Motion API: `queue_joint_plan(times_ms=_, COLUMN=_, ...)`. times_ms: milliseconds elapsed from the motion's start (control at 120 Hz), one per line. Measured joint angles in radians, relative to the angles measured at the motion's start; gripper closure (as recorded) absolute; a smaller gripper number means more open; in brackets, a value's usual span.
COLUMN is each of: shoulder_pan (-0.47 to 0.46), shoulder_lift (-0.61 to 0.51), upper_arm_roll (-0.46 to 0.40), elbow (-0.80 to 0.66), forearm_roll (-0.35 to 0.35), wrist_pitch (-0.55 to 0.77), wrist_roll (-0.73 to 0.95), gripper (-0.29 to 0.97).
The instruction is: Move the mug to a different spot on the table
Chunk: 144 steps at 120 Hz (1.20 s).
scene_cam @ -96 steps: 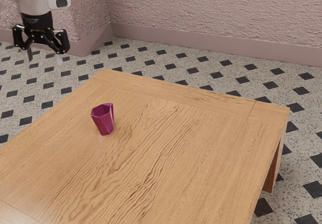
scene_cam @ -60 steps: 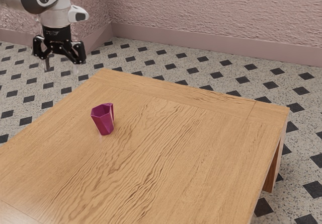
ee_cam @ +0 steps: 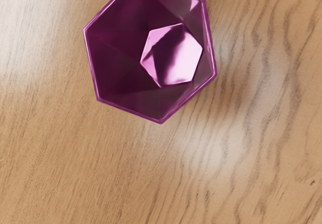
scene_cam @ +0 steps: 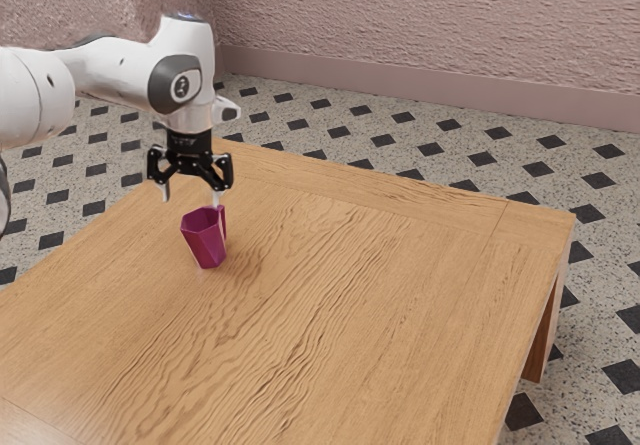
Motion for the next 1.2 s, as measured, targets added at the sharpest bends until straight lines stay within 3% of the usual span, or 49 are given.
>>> queue_joint_plan(times_ms=567, shoulder_pan=0.065, shoulder_lift=0.163, upper_arm_roll=-0.023, elbow=0.087, forearm_roll=0.003, wrist_pitch=0.213, wrist_roll=0.274, gripper=0.00)
queue_joint_plan(times_ms=1200, shoulder_pan=0.119, shoulder_lift=0.295, upper_arm_roll=-0.050, elbow=0.211, forearm_roll=-0.025, wrist_pitch=0.278, wrist_roll=0.508, gripper=0.00)
